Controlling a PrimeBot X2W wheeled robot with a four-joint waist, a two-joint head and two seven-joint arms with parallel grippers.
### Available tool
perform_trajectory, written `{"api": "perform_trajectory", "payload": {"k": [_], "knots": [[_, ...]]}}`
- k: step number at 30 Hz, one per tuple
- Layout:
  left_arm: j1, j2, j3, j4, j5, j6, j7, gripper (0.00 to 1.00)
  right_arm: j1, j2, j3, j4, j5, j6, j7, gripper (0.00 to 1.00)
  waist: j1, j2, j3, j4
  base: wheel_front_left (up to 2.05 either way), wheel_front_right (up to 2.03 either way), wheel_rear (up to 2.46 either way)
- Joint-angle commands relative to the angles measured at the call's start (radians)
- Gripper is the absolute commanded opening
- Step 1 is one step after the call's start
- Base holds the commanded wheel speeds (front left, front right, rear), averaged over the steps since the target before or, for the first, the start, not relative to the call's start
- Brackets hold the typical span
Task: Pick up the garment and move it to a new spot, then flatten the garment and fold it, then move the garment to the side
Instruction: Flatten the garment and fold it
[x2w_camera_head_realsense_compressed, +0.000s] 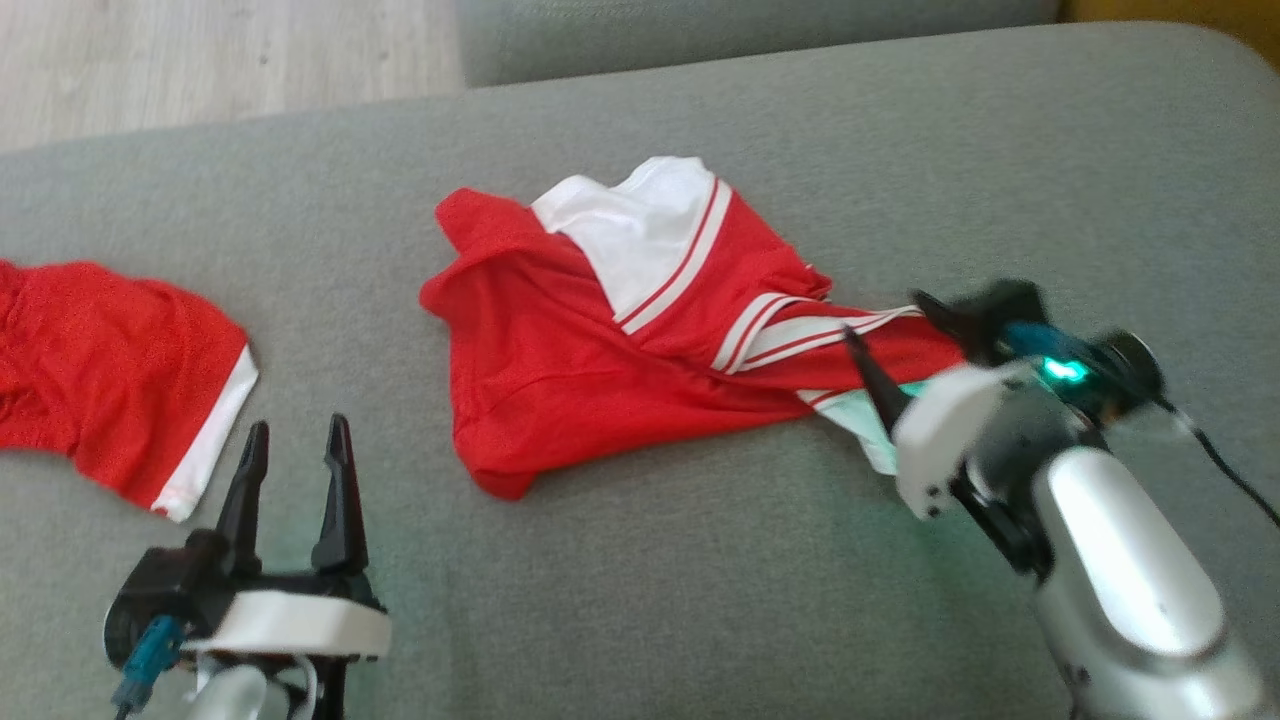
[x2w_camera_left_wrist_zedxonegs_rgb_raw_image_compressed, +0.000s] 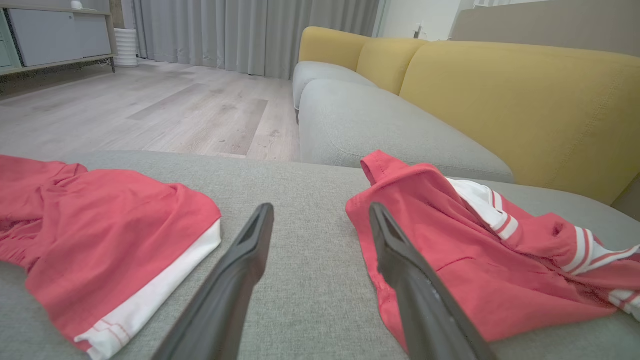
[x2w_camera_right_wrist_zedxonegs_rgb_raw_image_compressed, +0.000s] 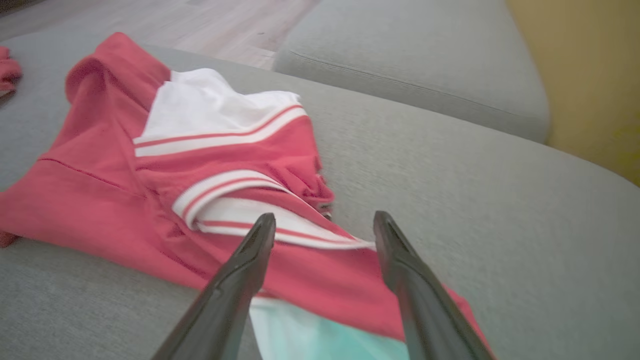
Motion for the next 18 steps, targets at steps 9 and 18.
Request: {"api": "perform_trajectory", "payload": {"k": [9,18], "knots": [[-0.111,-0.007,0.035,-0.025,0.022,-0.029,-0.01,1.0,-0.216,-0.041,0.216,0.158,0.073,0.008,0.029,1.0,-0.0001,0.0,0.075,0.075,0.0,0.0,0.0],[-0.161,-0.034,0.046,-0.003,0.038,-0.057,-0.01,1.0,-0.365,-0.026,0.289,0.356,0.09,0.008,0.01,0.0,-0.0001,0.0,0.123,0.114,0.0,0.0,0.0]]}}
